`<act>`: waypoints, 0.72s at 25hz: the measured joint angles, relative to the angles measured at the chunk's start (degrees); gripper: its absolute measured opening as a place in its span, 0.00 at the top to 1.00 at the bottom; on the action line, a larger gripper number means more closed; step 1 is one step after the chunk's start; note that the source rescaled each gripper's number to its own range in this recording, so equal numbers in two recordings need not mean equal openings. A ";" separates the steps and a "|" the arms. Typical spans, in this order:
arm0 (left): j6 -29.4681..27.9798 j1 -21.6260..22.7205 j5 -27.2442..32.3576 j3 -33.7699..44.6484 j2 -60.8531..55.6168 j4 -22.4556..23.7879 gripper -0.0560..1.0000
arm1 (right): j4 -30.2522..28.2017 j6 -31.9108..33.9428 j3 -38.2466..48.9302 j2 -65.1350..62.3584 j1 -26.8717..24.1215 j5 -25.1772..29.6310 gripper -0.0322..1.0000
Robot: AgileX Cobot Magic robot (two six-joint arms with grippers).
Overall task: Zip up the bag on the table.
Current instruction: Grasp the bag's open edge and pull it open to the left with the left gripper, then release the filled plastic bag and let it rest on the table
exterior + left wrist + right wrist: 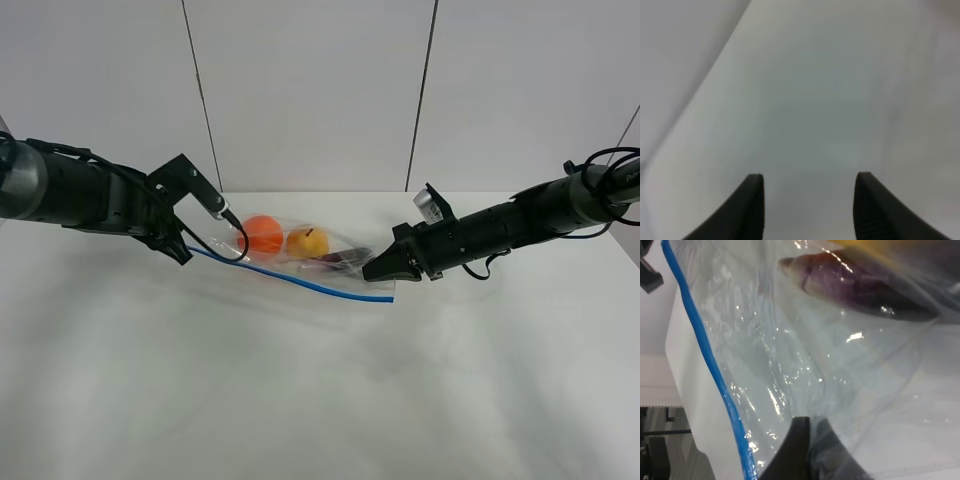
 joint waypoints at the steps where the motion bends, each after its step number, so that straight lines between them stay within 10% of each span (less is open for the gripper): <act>1: -4.65 0.00 -0.20 -0.59 0.00 0.00 0.43 | -0.13 0.00 0.00 0.00 0.00 0.00 0.97; 11: -31.74 0.00 2.26 -5.03 0.00 0.00 0.43 | -0.53 0.00 0.00 0.00 0.00 -0.02 0.97; 18: -57.64 0.42 19.64 -5.05 0.05 -0.13 0.43 | -0.53 -0.26 0.00 0.00 0.00 -0.07 0.97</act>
